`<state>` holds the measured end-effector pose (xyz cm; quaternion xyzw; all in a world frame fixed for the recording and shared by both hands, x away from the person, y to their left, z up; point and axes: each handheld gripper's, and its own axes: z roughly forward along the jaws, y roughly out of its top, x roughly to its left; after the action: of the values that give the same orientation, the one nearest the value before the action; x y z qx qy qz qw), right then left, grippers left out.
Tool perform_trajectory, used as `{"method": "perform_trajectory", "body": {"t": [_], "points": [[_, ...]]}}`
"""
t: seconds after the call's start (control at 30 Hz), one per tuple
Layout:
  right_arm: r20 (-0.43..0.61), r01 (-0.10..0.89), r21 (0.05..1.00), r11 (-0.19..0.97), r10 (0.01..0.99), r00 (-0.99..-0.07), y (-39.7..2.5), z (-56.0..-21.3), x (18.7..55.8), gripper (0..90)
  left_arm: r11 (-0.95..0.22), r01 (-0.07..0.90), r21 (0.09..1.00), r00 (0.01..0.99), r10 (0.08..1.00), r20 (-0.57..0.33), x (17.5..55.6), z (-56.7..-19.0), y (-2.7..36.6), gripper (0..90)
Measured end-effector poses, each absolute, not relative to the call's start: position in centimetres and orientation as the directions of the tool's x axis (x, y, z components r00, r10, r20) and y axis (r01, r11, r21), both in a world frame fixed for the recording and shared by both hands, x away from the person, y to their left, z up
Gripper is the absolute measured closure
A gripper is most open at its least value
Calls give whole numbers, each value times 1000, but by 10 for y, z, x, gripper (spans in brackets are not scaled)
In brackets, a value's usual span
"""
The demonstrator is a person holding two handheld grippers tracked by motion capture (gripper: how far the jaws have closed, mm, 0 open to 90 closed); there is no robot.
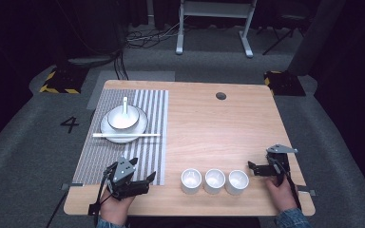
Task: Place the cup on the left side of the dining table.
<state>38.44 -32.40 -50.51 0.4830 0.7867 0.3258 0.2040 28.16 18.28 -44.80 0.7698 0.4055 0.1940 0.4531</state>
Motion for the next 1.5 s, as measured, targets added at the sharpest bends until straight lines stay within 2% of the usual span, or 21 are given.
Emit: {"method": "perform_trajectory", "body": {"t": [0.4, 0.53, 0.8, 1.5], "points": [[-7, 627, 710, 321, 893, -450, -324, -505, 384, 5, -200, 386, 900, 571, 818, -63, 276, -431, 188, 199], [-7, 627, 710, 321, 893, -450, -324, -505, 384, 5, -179, 339, 923, 559, 828, -45, 273, -424, 188, 200], [-6, 627, 710, 321, 893, -450, -324, -505, 384, 5, -179, 335, 925, 570, 820, -47, 275, -423, 184, 200], [-7, 626, 710, 322, 893, -450, -324, -505, 384, 5, -231, 309, 923, 692, 720, -51, 299, -419, 139, 199]]}}
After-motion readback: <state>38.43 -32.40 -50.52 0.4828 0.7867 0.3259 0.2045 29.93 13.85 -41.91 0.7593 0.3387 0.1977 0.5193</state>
